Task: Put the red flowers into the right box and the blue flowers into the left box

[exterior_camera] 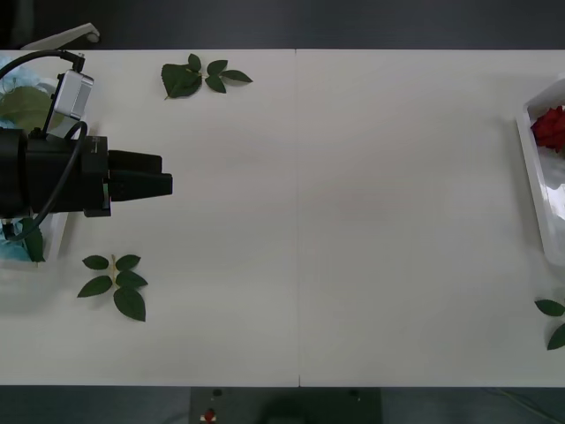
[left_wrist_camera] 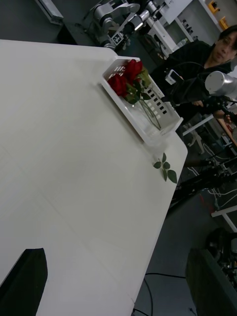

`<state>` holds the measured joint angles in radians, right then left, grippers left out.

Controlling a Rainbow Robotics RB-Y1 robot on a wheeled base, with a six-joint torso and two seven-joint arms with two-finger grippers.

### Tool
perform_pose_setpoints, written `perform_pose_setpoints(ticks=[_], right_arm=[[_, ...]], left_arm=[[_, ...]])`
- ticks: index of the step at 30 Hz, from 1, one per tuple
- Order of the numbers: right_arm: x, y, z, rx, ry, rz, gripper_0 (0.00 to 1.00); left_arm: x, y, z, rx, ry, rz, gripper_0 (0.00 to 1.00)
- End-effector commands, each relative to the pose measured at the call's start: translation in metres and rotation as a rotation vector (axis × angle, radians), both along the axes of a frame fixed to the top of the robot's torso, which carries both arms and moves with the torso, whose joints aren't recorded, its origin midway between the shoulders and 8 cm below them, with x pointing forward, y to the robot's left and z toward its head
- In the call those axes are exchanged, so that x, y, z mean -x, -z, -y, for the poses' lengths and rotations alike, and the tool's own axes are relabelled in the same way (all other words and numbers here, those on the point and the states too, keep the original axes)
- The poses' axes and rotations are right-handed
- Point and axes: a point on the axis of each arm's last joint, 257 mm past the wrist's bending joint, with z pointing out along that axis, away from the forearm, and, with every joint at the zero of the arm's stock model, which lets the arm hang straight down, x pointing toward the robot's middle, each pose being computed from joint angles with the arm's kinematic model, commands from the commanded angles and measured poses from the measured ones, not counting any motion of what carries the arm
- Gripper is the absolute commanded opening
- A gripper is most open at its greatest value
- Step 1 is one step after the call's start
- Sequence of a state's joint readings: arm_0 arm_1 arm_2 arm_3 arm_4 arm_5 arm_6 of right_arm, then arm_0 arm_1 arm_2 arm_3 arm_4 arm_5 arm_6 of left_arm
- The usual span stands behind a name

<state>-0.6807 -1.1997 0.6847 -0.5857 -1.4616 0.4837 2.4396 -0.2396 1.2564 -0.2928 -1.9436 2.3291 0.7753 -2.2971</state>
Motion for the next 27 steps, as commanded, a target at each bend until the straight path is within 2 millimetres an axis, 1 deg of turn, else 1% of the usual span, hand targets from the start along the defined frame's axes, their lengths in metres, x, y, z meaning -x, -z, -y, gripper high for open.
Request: perform_pose_setpoints(ticks=[1, 4, 6, 7, 8, 9, 11, 12, 13, 14, 16, 17, 18, 19, 23, 24, 25, 26, 27], right_arm=[[-0.005, -0.007, -0.01, -0.017, -0.025, -0.009, 0.87], [-0.014, -0.007, -0.036, -0.038, -0.094, -0.035, 0.91], [-0.021, -0.011, -0.059, -0.05, -0.153, -0.052, 0.91], [-0.026, -0.016, -0.074, -0.058, -0.194, -0.06, 0.91], [-0.028, -0.017, -0.083, -0.063, -0.216, -0.067, 0.91], [-0.03, -0.022, -0.103, -0.089, -0.261, -0.075, 0.91], [-0.032, -0.03, -0.137, -0.139, -0.333, -0.09, 0.91], [-0.034, -0.035, -0.161, -0.167, -0.384, -0.099, 0.92], [-0.033, -0.038, -0.179, -0.188, -0.424, -0.111, 0.91], [-0.032, -0.04, -0.191, -0.203, -0.452, -0.117, 0.91], [-0.025, -0.048, -0.239, -0.257, -0.588, -0.14, 0.91], [-0.021, -0.052, -0.258, -0.283, -0.64, -0.146, 0.91], [-0.018, -0.053, -0.269, -0.3, -0.669, -0.149, 0.91], [-0.013, -0.058, -0.292, -0.329, -0.735, -0.151, 0.91], [0.0, -0.072, -0.355, -0.447, -0.878, -0.144, 0.91], [0.002, -0.075, -0.369, -0.469, -0.903, -0.14, 0.91], [0.003, -0.076, -0.377, -0.484, -0.92, -0.138, 0.91], [0.006, -0.078, -0.398, -0.516, -0.959, -0.135, 0.91], [0.007, -0.08, -0.405, -0.527, -0.973, -0.133, 0.91]], left_arm=[[-0.003, -0.009, -0.005, -0.043, 0.02, 0.088, 0.81], [-0.003, -0.009, -0.005, -0.043, 0.02, 0.088, 0.81], [-0.003, -0.009, -0.005, -0.043, 0.02, 0.088, 0.81], [-0.003, -0.009, -0.005, -0.043, 0.02, 0.088, 0.81], [-0.003, -0.009, -0.005, -0.043, 0.02, 0.088, 0.81], [-0.003, -0.009, -0.005, -0.043, 0.02, 0.088, 0.81], [-0.003, -0.009, -0.005, -0.043, 0.02, 0.088, 0.81], [-0.003, -0.009, -0.005, -0.043, 0.02, 0.088, 0.81], [-0.003, -0.009, -0.005, -0.043, 0.02, 0.088, 0.81], [-0.003, -0.009, -0.005, -0.043, 0.02, 0.088, 0.81], [-0.003, -0.009, -0.005, -0.043, 0.02, 0.088, 0.81], [-0.003, -0.009, -0.005, -0.043, 0.02, 0.088, 0.81], [-0.003, -0.009, -0.005, -0.043, 0.02, 0.088, 0.81], [-0.003, -0.009, -0.005, -0.043, 0.02, 0.088, 0.81], [-0.003, -0.009, -0.005, -0.043, 0.02, 0.088, 0.81], [-0.003, -0.009, -0.005, -0.043, 0.02, 0.088, 0.81], [-0.003, -0.009, -0.005, -0.043, 0.02, 0.088, 0.81], [-0.003, -0.009, -0.005, -0.043, 0.02, 0.088, 0.81], [-0.003, -0.009, -0.005, -0.043, 0.02, 0.088, 0.81]])
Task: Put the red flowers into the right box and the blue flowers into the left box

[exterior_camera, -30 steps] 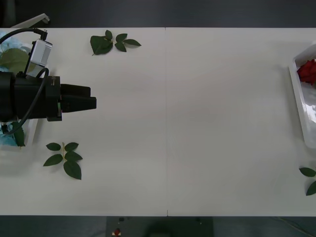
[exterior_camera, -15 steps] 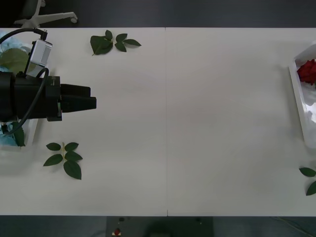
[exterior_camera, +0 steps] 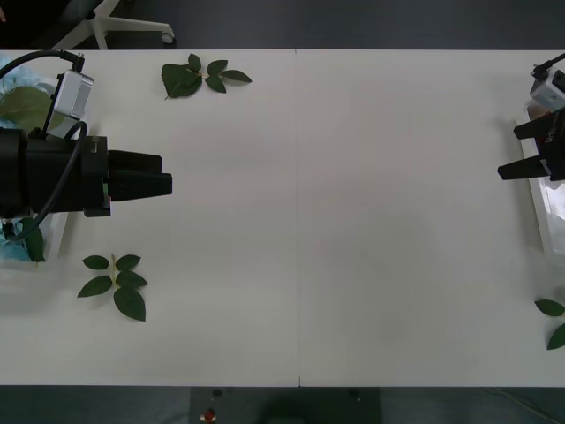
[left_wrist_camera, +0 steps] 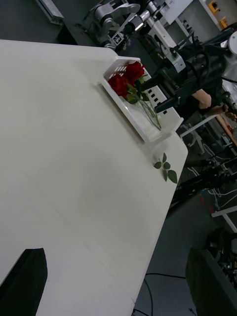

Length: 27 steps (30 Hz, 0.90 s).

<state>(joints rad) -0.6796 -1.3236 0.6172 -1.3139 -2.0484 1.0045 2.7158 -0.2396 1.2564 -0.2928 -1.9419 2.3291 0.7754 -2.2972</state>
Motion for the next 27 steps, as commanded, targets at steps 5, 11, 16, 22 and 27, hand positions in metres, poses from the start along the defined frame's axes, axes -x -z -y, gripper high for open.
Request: perform_pose_setpoints(ticks=[5, 11, 16, 22, 27], right_arm=[[0.013, -0.03, -0.091, -0.136, -0.177, 0.02, 0.91], [0.013, -0.035, -0.151, -0.239, -0.264, 0.03, 0.92], [0.011, -0.041, -0.19, -0.314, -0.307, 0.04, 0.91], [0.012, -0.05, -0.218, -0.351, -0.35, 0.06, 0.91], [0.013, -0.052, -0.232, -0.353, -0.374, 0.07, 0.91]], left_arm=[[-0.002, -0.009, -0.004, -0.043, 0.021, 0.088, 0.81], [-0.002, -0.009, -0.004, -0.043, 0.021, 0.088, 0.81], [-0.002, -0.009, -0.004, -0.043, 0.021, 0.088, 0.81], [-0.002, -0.009, -0.004, -0.043, 0.021, 0.088, 0.81], [-0.002, -0.009, -0.004, -0.043, 0.021, 0.088, 0.81]])
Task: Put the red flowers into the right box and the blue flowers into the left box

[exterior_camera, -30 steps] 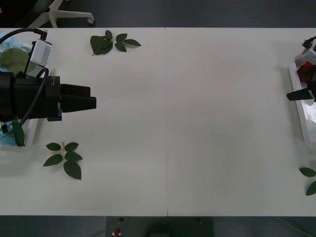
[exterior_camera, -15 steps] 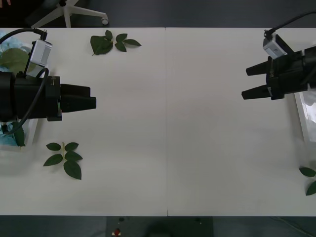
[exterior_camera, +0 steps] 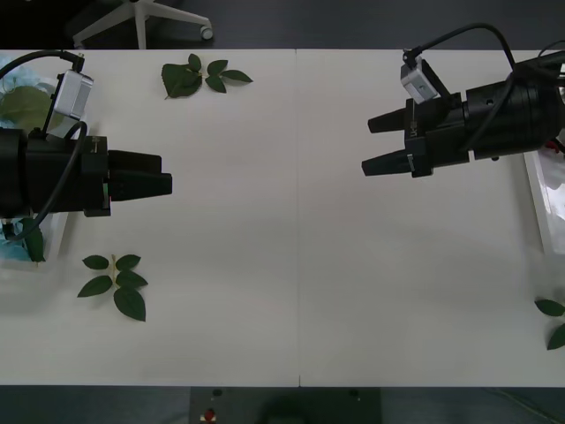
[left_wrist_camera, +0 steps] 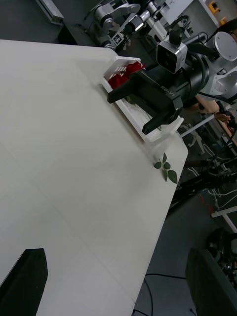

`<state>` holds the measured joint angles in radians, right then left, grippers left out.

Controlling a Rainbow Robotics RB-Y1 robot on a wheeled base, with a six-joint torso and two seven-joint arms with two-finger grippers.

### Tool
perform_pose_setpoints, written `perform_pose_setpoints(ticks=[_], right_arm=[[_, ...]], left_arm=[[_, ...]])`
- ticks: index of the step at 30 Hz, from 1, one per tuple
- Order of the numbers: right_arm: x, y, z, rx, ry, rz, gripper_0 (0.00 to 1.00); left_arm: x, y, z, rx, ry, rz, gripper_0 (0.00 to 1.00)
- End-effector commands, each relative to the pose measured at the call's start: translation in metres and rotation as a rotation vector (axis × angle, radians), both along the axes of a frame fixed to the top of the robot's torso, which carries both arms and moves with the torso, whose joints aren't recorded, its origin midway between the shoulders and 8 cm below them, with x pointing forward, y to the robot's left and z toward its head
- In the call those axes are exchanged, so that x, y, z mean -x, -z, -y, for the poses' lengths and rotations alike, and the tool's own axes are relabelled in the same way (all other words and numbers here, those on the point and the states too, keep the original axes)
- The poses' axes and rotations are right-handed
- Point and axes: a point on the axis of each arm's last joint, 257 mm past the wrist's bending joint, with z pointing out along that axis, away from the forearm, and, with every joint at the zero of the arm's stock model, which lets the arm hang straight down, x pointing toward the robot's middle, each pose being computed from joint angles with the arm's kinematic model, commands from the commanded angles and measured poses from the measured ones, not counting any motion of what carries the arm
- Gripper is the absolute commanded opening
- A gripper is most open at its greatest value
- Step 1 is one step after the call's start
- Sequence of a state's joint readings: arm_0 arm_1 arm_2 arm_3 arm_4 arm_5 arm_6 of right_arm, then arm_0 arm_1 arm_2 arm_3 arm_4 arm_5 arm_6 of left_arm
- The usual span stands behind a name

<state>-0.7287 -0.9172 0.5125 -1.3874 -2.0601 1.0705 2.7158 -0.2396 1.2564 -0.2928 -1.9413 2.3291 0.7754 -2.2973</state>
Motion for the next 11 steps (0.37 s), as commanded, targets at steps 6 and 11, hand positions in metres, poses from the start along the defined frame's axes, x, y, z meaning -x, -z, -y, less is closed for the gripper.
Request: perform_pose_setpoints(ticks=[6, 11], right_arm=[[0.0008, -0.0232, -0.0141, 0.037, -0.051, 0.08, 0.92], [0.0038, -0.0213, -0.0138, 0.044, -0.061, 0.074, 0.92]], left_arm=[[-0.0019, -0.0091, -0.004, -0.043, 0.022, 0.088, 0.81], [-0.0019, -0.0091, -0.004, -0.043, 0.022, 0.088, 0.81]])
